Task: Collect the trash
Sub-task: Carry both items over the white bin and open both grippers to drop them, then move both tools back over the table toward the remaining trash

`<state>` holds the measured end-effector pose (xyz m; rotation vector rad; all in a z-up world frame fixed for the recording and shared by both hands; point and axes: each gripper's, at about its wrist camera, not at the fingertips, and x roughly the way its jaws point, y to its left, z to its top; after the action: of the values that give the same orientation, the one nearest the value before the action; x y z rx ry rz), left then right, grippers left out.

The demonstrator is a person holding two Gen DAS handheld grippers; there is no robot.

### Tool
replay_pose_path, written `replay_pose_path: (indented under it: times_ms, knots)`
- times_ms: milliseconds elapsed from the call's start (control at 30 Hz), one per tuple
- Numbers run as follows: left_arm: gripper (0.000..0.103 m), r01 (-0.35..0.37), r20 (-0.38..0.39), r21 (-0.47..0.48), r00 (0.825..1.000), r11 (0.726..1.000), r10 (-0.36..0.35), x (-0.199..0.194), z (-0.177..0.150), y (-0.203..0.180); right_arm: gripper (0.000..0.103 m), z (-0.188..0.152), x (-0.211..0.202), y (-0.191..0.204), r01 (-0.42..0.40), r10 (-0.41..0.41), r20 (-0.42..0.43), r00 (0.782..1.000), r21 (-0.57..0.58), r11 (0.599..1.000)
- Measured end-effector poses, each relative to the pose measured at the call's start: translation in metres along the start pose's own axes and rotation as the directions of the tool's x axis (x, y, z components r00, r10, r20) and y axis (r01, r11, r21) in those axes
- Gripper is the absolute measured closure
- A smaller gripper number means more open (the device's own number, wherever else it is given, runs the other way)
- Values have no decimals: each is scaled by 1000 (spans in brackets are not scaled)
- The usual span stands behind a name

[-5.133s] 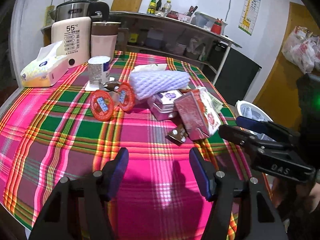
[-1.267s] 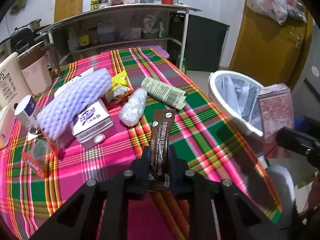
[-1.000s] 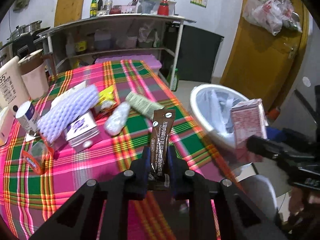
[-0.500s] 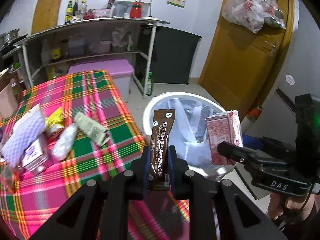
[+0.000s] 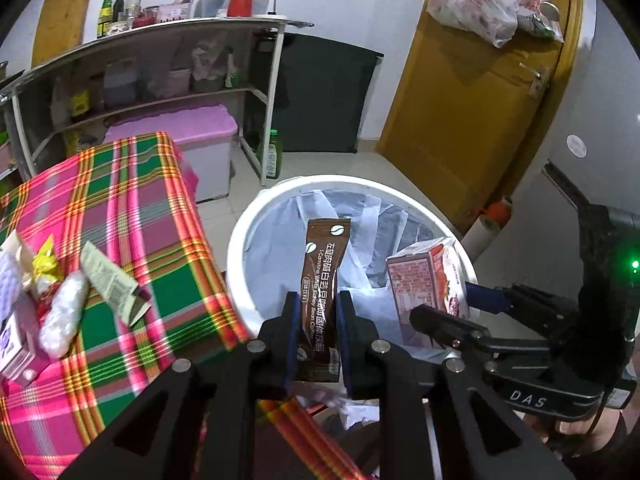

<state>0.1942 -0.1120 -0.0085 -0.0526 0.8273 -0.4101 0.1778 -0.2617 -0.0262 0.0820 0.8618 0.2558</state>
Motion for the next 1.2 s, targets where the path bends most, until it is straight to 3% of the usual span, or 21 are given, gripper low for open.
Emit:
replay_pose_path:
  times_ms: [300,533,1200]
  knots:
    - [75,22,3,-5,1000,1000,-22,4,5,-2,47,2,-6,-6,13,-13,34,999,5,1000]
    - [75,13,30,-14,999,1000,-13,-8,5,0,47,2,-17,0,14,-13,63,998,-3,1000]
    - [72,-66,102,-100,992,993,76,-67,-23,28,47,-3,-54,62,-18,36,121,992,-142,990]
